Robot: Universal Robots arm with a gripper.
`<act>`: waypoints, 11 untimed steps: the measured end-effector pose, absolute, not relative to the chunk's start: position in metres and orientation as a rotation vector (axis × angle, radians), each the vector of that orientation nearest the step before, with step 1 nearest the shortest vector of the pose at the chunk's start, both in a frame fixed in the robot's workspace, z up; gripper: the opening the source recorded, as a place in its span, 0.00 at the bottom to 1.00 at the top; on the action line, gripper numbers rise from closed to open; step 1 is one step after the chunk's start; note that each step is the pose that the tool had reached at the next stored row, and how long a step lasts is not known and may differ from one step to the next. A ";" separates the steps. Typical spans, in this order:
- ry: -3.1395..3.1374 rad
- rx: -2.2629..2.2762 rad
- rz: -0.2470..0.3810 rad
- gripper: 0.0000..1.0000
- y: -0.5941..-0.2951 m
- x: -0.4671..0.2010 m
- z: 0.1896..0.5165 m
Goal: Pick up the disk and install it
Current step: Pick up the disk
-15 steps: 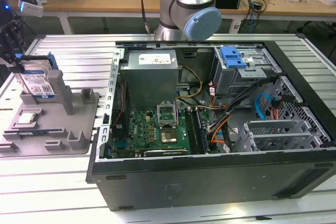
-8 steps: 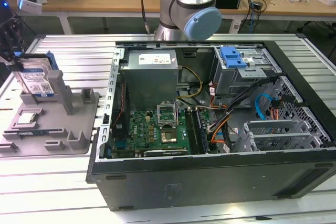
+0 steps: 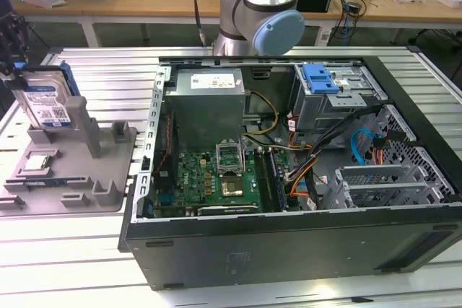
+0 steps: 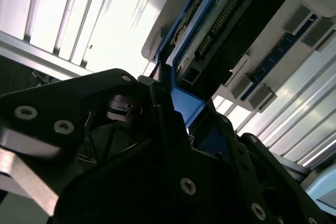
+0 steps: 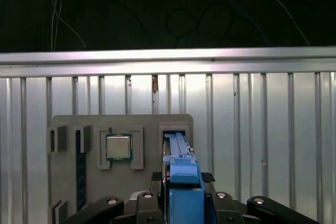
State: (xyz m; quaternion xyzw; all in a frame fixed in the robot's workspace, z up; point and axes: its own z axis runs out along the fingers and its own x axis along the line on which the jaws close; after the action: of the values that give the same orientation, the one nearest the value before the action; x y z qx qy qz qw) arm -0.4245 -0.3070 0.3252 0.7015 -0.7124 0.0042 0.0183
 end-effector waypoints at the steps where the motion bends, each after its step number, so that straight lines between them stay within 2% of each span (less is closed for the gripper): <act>1: -2.212 2.179 0.013 0.37 -0.307 -0.425 0.327; 11: -2.212 2.179 0.013 0.37 -0.307 -0.424 0.354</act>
State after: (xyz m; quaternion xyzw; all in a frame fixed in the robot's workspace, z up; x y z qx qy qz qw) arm -0.4245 -0.3070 0.3535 0.7015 -0.7124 0.0042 0.0182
